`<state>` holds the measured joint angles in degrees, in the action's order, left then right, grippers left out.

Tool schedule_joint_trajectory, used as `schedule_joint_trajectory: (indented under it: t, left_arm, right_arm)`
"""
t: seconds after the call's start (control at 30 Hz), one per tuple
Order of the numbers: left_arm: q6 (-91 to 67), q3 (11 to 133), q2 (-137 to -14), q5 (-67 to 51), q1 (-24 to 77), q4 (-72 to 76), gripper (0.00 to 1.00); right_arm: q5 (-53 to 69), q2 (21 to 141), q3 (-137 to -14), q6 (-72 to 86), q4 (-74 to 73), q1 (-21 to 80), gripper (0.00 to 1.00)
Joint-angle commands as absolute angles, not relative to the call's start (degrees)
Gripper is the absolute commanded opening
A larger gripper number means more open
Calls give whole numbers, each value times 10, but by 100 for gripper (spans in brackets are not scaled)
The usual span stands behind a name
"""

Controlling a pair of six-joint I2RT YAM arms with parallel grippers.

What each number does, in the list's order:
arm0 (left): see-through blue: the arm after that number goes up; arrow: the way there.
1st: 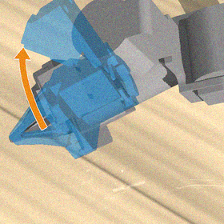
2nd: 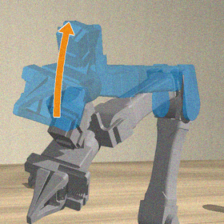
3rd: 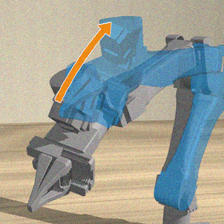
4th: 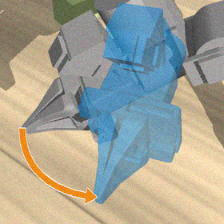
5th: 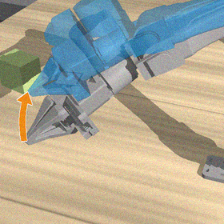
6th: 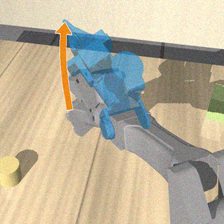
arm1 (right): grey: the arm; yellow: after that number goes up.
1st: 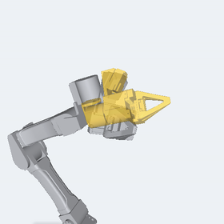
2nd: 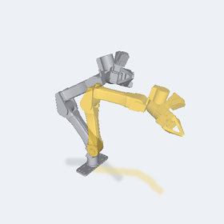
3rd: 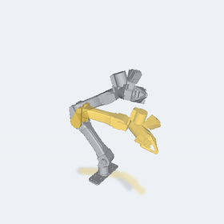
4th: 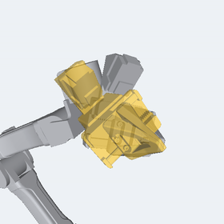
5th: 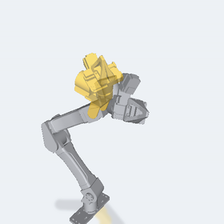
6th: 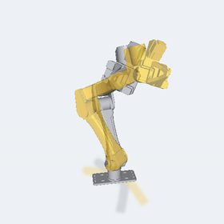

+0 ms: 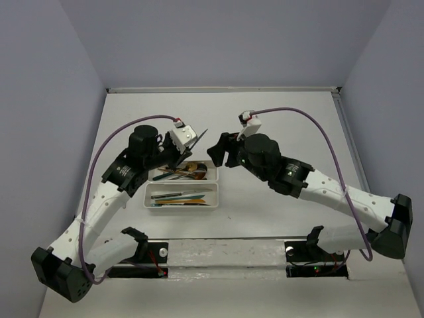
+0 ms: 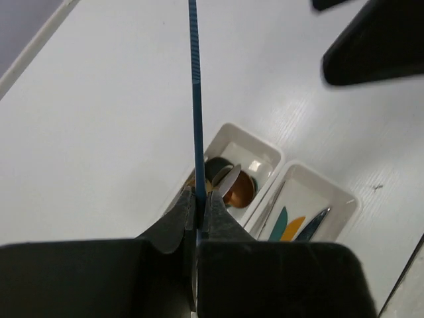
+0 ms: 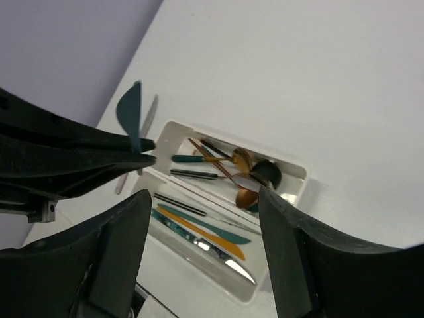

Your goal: Sort the eating utensils into containers

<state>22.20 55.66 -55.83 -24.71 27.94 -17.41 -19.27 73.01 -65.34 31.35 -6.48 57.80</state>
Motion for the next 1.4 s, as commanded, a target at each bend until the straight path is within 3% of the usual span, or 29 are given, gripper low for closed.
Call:
schedule_joint_trajectory:
  t: [0.0,0.17,0.73,0.8,0.83,0.97,1.07,1.2,1.37]
  left_arm:
    - [366,530,-525,-198,275,-295,0]
    - [415,470,-558,-146,275,-330,0]
    - [559,361,-575,-145,312,-319,0]
    - [553,361,-595,-139,315,-316,16]
    - [547,364,-601,-138,315,-313,30]
    - [527,375,-593,-125,316,-292,55]
    - [429,433,-581,-115,316,-273,64]
    - [283,518,-574,-99,316,-246,65]
    - [226,590,-601,-15,316,-213,65]
  right_arm:
    - [-303,653,-675,326,-258,563,75]
    - [-294,634,-672,364,-376,498,77]
    - [-291,712,-659,381,-391,468,76]
    - [-287,724,-665,379,-391,468,76]
    - [-284,727,-667,379,-391,468,76]
    - [-280,731,-670,376,-391,468,76]
    - [-280,730,-666,376,-390,468,76]
    - [-276,736,-671,373,-391,468,76]
    - [-254,758,-681,368,-391,462,76]
